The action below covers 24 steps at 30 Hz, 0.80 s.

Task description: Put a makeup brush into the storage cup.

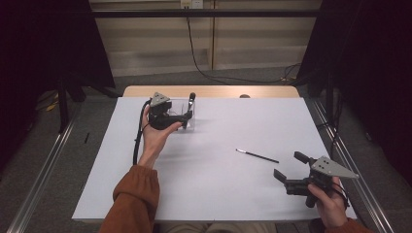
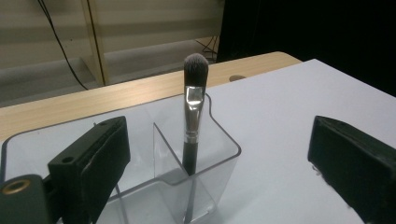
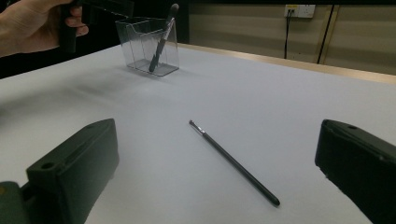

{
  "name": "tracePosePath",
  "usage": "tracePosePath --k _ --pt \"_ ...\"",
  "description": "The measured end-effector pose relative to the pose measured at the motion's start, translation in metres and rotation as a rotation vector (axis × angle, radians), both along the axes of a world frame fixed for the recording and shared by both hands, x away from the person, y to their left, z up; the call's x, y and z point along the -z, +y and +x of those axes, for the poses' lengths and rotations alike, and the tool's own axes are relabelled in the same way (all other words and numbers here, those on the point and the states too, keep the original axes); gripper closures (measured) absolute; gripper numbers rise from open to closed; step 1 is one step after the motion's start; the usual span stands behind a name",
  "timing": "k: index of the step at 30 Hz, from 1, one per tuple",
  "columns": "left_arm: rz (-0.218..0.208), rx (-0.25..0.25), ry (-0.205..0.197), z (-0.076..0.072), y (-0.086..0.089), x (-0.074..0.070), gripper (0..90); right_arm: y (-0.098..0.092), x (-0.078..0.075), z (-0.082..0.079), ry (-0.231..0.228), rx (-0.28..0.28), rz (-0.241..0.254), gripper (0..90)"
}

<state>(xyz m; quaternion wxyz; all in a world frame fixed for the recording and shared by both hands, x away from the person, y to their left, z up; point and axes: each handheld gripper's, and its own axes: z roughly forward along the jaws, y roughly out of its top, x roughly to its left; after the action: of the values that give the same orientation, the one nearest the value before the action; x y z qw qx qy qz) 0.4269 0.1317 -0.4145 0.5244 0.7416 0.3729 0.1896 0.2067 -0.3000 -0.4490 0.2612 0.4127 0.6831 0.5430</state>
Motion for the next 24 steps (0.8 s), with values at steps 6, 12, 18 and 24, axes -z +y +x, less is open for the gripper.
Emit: tracePosePath --k 6,12,18,24 --pt "0.005 0.000 -0.008 -0.008 0.002 -0.003 2.9 0.000 0.000 0.000 -0.001 0.003 0.002 0.0" --pt "0.041 -0.018 -0.030 -0.016 0.005 -0.004 4.0 0.000 0.000 0.000 0.000 0.004 -0.002 0.0" --pt "0.042 -0.017 -0.050 -0.023 0.009 0.000 5.0 0.000 0.000 0.000 0.000 0.004 -0.002 0.0" --pt "0.050 -0.016 -0.090 -0.032 0.009 0.001 3.9 0.000 0.000 0.000 0.000 0.006 -0.001 0.0"
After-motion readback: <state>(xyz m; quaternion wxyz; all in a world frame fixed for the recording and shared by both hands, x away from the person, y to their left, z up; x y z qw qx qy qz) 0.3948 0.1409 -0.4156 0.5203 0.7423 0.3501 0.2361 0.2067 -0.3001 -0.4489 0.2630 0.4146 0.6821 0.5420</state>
